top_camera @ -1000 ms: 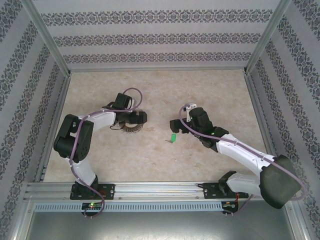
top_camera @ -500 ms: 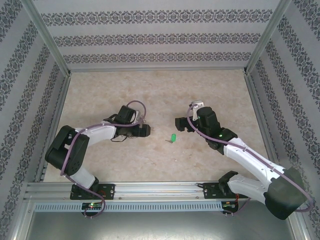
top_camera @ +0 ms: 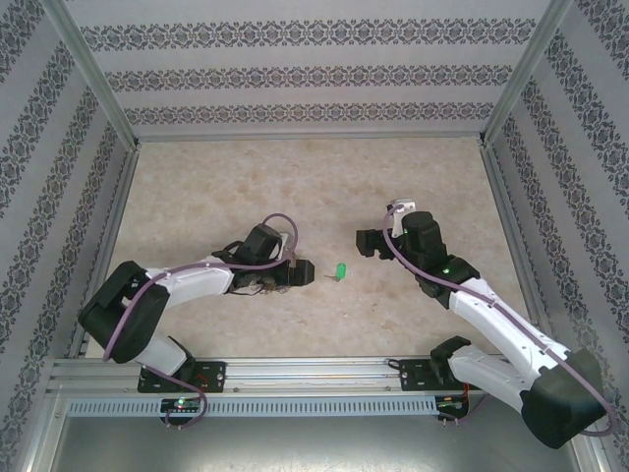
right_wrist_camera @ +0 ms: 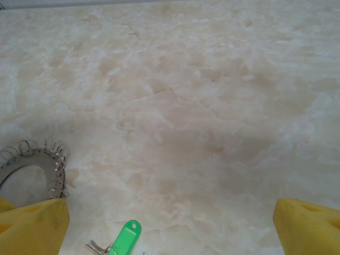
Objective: Put the keys on the keyring
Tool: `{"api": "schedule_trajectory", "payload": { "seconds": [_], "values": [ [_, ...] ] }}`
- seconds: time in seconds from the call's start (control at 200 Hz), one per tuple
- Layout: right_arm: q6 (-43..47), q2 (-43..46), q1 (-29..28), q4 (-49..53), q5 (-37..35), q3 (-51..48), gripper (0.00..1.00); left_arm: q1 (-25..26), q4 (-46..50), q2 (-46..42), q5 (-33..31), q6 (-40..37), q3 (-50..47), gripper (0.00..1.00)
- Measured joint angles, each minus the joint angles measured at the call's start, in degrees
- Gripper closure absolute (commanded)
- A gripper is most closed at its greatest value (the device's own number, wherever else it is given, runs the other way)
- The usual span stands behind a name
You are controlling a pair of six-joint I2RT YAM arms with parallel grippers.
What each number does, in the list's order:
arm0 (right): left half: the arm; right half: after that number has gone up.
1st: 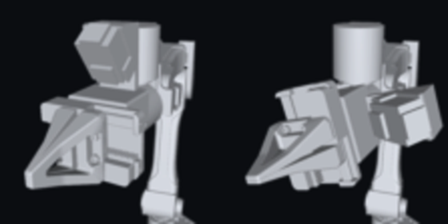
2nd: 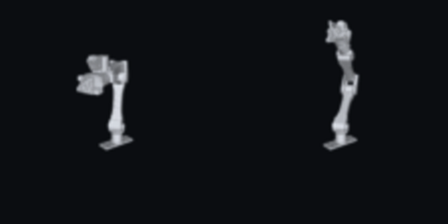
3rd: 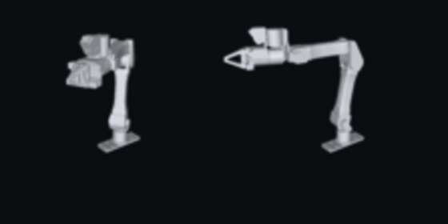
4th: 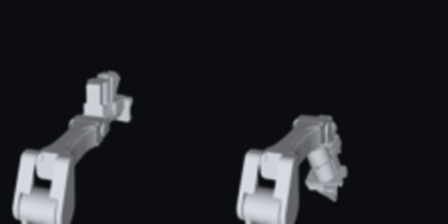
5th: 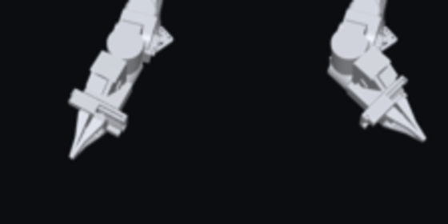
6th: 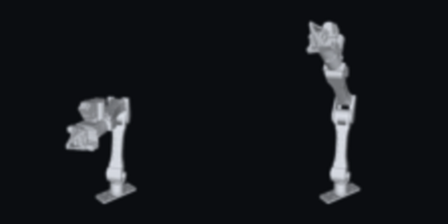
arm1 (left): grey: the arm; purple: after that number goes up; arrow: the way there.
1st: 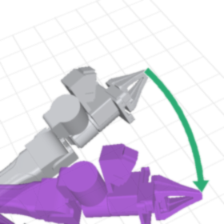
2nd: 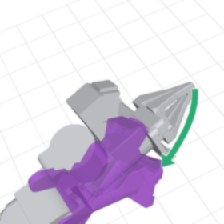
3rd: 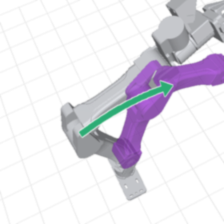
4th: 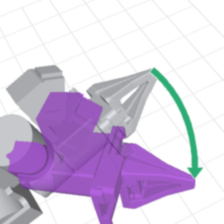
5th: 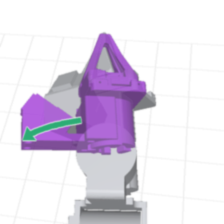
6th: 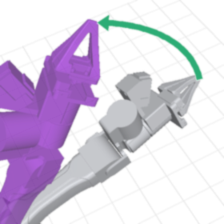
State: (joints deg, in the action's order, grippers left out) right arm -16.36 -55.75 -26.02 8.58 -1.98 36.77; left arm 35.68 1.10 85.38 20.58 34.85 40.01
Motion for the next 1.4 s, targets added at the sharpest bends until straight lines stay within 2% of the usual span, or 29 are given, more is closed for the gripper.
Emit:
{"api": "schedule_trajectory", "payload": {
  "seconds": [0.145,0.33,0.405,0.595,0.779,1.049,1.169,1.399],
  "values": [
    [0.0,0.1,0.4,0.0,1.0,-0.7,0.02,-0.8,5.8,-5.0,-0.9,-2.3,3.6,0.0],
    [0.0,-3.5,0.1,-0.4,4.7,-0.9,0.02,-8.8,8.7,-6.9,-1.6,-6.2,5.4,0.0],
    [0.0,-5.9,-1.2,-0.7,5.8,-0.9,0.02,-10.3,9.0,-5.6,-1.7,-7.2,5.5,0.01],
    [-0.3,-13.8,-6.4,-2.0,9.5,0.3,0.06,-10.3,9.3,1.0,-0.3,-8.3,6.2,0.06],
    [-0.3,-18.7,-9.1,-6.7,15.5,0.9,0.12,-10.3,8.8,1.1,0.8,-8.5,4.5,0.08],
    [2.5,-20.1,-10.3,-11.6,22.7,0.9,0.3,-7.2,4.0,-0.5,2.6,-4.9,-2.0,0.1],
    [4.3,-20.4,-10.5,-11.8,23.9,0.9,0.39,-6.2,0.6,-0.9,4.3,-2.5,-3.6,0.13],
    [4.3,-23.6,-11.1,-11.3,25.0,0.9,0.5,-5.7,-0.1,-4.3,6.0,0.8,-5.1,0.16]
  ]
}}
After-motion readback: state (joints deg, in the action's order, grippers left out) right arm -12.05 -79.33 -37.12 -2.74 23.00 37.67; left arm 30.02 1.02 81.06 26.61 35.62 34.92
